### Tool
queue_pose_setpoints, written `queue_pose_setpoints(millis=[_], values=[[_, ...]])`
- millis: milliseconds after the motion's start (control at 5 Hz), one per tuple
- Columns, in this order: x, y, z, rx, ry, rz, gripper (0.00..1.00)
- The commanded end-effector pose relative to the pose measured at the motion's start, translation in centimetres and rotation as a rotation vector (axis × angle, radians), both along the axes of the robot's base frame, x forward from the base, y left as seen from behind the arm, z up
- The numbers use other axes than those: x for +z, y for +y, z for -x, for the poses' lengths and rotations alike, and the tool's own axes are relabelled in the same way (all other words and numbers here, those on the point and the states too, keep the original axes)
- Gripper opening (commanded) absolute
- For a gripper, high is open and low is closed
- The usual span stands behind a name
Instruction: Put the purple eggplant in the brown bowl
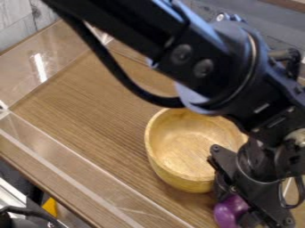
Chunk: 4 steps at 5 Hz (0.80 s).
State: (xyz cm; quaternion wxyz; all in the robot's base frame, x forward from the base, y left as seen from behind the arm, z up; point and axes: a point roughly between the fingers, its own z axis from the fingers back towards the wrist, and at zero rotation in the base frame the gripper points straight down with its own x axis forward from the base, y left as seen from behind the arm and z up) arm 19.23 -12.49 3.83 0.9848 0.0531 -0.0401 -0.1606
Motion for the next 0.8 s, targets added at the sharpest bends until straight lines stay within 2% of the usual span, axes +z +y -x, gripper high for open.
queue_pose_setpoints(millis=[0,600], values=[[-0.19,0.74,-0.08,0.02,0.009,-0.015,0.0],[-0.18,0.89,-0.03,0.028,0.012,-0.021,0.0]])
